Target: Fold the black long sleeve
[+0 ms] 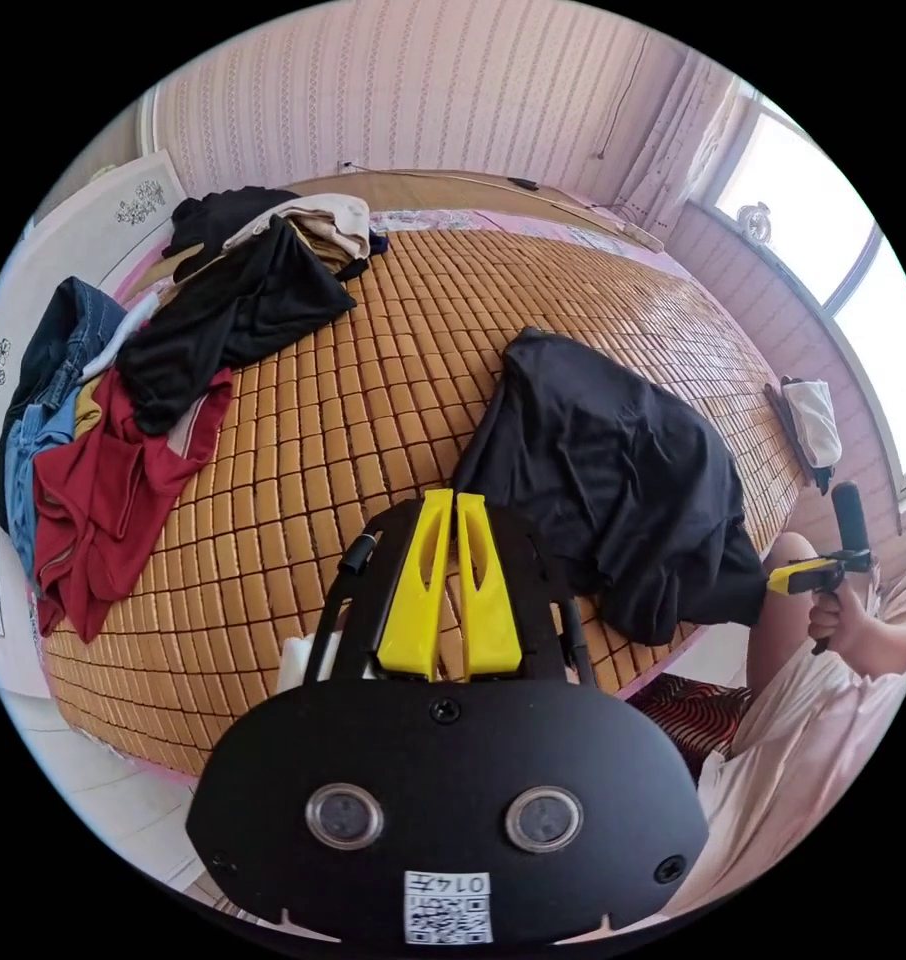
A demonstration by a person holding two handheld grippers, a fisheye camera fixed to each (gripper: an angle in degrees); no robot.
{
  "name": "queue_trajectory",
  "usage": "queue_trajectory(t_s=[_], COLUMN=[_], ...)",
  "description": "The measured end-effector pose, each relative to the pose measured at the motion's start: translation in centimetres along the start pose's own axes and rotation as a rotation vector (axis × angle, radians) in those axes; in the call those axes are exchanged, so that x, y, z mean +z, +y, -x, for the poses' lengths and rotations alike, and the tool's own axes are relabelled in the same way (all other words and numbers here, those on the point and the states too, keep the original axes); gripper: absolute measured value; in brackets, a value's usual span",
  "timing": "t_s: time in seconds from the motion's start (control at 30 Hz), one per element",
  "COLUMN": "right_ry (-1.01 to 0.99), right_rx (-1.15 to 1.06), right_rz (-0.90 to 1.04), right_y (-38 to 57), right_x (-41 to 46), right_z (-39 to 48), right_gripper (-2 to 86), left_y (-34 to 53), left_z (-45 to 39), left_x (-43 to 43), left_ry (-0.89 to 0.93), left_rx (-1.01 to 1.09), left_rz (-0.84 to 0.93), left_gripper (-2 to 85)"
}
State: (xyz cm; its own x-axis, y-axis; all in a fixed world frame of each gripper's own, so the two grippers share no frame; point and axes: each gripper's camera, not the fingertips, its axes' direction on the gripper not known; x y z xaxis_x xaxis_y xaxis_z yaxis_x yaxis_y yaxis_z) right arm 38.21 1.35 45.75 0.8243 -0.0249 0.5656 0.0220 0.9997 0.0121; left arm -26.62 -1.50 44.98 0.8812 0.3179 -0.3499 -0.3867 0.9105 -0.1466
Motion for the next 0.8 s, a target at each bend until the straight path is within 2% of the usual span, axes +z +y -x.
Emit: queue_trajectory(t_s=[0.07,0.2,0.37,0.47,0.6,0.7,0.8], right_ry=[0.056,0.184,0.240,0.201,0.293,0.190,-0.005], right_rx=[-0.019,0.074,0.142,0.121,0.159,0.154,0.107], right_rz=[-0.081,-0.085,0.019,0.126,0.115,0.071,-0.026], right_y=[0.9,2.6,5.0,5.9,7.8,10.4,12.7], right_x=[-4.2,-8.7,-9.7,-7.9,-8.0,-10.0,-14.2], right_z=[-0.1,-3.1,-5.0,-5.1,-5.1,-4.8,-3.4], right_gripper=[0.2,1.7,12.9,11.1,6.4,2.2,0.9], left_y=[1.5,4.3,6.9,7.7,8.7,9.8,10.9], left_z=[-0.8,-2.8,-4.5,-4.3,-4.1,-3.9,-3.7], left_x=[-2.4,-3.3,-5.0,-6.5,-8.6,-11.0,-15.5], left_ry=[0.040,0.078,0.081,0.088,0.082,0.113,0.192], left_rx=[-0.012,-0.023,-0.049,-0.080,-0.094,-0.122,-0.169], left_rz=[-0.017,0.035,0.074,0.079,0.084,0.062,-0.035], left_gripper=[-0.7,-0.7,-0.8,-0.8,-0.8,-0.9,-0.9])
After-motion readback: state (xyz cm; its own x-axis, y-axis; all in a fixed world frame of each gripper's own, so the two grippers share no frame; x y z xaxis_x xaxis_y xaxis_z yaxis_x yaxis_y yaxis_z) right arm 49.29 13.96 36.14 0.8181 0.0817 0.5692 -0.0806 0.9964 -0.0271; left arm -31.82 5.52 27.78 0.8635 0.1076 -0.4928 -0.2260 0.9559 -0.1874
